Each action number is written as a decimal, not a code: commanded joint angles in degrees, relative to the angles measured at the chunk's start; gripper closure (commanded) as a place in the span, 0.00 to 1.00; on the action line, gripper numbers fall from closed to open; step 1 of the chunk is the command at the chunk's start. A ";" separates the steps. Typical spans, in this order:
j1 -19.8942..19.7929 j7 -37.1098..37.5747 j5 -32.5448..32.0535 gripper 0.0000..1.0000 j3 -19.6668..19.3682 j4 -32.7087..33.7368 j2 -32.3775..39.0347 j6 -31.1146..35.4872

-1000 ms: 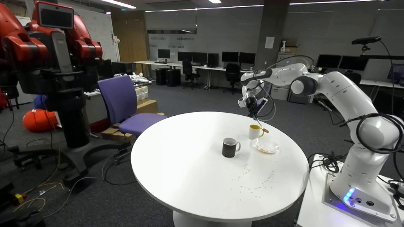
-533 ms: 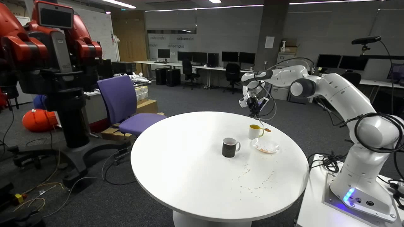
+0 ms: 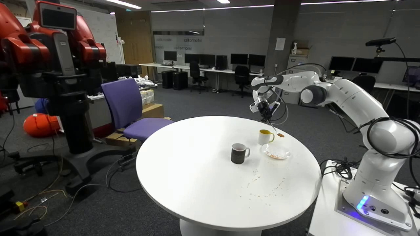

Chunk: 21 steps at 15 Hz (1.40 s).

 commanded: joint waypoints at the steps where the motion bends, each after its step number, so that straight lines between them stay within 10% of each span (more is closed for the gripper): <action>1: -1.83 0.92 -2.21 0.99 1.93 6.36 3.08 -4.53; 21: -1.66 -3.43 -8.20 0.99 -0.10 13.11 6.98 -6.06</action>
